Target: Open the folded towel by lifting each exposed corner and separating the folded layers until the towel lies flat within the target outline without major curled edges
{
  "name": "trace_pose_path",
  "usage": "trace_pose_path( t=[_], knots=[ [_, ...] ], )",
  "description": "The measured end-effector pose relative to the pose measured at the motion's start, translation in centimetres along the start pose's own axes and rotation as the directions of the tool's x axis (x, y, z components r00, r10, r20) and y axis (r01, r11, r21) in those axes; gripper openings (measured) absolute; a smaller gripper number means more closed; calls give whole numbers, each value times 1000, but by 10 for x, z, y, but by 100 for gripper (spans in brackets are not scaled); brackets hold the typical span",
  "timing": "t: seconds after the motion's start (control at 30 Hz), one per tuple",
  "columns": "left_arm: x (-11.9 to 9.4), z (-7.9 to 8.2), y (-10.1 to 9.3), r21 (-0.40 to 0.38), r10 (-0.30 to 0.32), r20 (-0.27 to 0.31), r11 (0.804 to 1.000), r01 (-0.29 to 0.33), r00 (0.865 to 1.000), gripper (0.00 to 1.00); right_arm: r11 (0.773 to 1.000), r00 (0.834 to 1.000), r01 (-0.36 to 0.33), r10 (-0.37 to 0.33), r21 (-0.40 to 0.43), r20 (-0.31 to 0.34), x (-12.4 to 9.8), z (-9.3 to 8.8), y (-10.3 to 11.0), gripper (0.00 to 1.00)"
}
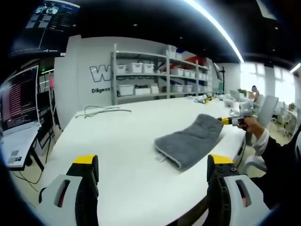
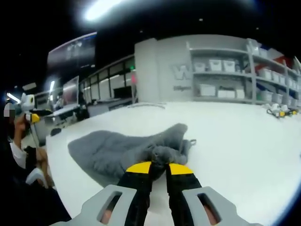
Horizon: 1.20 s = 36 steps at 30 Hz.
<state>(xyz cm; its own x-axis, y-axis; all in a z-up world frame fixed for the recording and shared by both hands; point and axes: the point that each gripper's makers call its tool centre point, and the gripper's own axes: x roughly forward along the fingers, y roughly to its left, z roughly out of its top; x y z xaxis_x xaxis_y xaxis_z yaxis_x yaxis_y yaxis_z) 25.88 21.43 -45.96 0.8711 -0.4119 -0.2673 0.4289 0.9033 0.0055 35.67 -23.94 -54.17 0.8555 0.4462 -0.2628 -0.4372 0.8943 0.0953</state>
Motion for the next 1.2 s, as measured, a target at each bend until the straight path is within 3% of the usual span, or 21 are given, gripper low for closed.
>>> trace_pose_path(
  t=[1.2],
  knots=[
    [3, -5, 1, 3, -2, -15, 1000, 2, 1000, 94, 1000, 997, 3, -4, -10, -81, -6, -29, 4, 13]
  ],
)
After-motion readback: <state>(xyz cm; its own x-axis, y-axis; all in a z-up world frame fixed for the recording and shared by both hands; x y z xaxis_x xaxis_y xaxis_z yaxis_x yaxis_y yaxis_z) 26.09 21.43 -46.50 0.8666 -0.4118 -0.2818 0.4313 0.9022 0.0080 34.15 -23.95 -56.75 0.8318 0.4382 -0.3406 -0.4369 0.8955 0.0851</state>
